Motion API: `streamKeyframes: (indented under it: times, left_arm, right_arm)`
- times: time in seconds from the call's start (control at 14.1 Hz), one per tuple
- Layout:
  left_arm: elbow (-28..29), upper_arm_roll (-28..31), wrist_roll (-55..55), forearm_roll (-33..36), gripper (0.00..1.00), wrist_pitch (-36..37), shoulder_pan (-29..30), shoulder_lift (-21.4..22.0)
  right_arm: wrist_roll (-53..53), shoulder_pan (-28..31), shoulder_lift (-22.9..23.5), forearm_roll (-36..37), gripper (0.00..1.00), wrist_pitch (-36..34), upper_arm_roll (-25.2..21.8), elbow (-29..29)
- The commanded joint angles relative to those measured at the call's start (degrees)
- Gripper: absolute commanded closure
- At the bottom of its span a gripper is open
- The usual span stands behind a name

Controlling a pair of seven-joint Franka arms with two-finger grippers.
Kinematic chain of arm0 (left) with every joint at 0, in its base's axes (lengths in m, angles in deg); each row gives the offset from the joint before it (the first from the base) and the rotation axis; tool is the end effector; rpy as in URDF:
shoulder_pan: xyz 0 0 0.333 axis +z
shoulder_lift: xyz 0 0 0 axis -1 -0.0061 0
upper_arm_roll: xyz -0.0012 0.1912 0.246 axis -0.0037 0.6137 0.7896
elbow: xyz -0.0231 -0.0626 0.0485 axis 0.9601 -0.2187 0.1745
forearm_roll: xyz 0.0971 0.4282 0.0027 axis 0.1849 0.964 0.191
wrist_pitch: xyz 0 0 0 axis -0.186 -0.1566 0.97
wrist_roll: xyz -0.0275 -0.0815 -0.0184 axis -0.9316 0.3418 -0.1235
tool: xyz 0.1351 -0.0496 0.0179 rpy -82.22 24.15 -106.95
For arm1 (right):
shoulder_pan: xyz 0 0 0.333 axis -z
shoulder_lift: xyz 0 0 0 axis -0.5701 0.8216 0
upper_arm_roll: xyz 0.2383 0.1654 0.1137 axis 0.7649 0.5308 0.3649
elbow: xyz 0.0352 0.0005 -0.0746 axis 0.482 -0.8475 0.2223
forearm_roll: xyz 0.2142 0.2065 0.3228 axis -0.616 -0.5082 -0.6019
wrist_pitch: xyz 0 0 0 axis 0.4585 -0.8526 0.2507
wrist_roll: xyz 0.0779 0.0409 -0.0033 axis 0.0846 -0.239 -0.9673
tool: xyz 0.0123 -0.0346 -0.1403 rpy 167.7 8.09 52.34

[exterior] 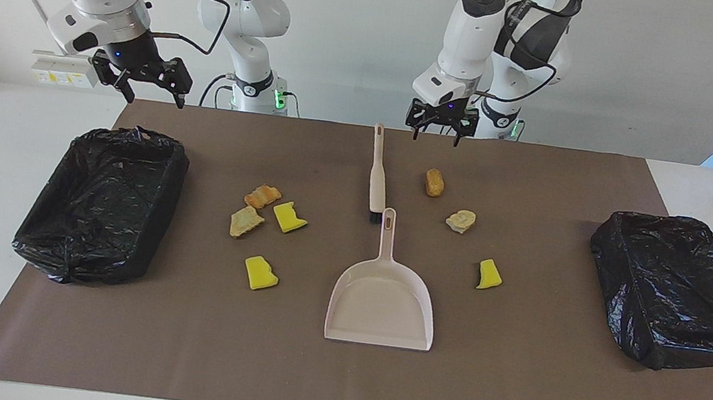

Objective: Sweep and dump trash in bin
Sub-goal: 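Reach the left gripper to the beige brush handle and grasp it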

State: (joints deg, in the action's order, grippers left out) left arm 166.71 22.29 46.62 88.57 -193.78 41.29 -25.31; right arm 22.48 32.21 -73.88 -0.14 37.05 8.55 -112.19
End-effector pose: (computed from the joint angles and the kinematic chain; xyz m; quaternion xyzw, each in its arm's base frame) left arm 0.3908 -0.3582 0.4232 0.9973 -0.0721 -0.0112 0.0050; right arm 0.5616 -0.0336 0.5760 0.9992 0.0002 -0.0389 0.0114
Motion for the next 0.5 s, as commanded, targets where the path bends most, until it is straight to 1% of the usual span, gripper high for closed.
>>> streamKeyframes:
  times: [0.0,0.07,0.21,0.28,0.42]
  left_arm:
    - [3.4,1.2,4.7,-0.2,0.00,-5.8,-6.1,-3.3]
    - [3.7,1.2,6.2,-0.2,0.00,-8.6,-7.6,-5.7]
    - [5.5,1.2,11.2,-0.2,0.00,-13.8,-12.2,-8.6]
    - [6.4,1.2,12.2,-0.2,0.00,-16.0,-13.2,-9.4]
    - [7.3,1.1,12.7,-0.2,0.00,-17.4,-13.4,-9.8]
  right_arm:
    - [-0.4,0.6,-1.5,0.6,0.00,0.6,0.3,-1.6]
    - [-2.0,0.5,-1.7,0.6,0.00,1.3,0.2,-1.9]
    - [-3.0,0.4,-2.5,0.6,0.00,1.4,0.2,-4.4]
    - [-3.8,0.4,-3.0,0.7,0.00,1.5,0.2,-6.4]
    - [-4.5,0.4,-3.7,0.9,0.00,2.9,0.2,-8.3]
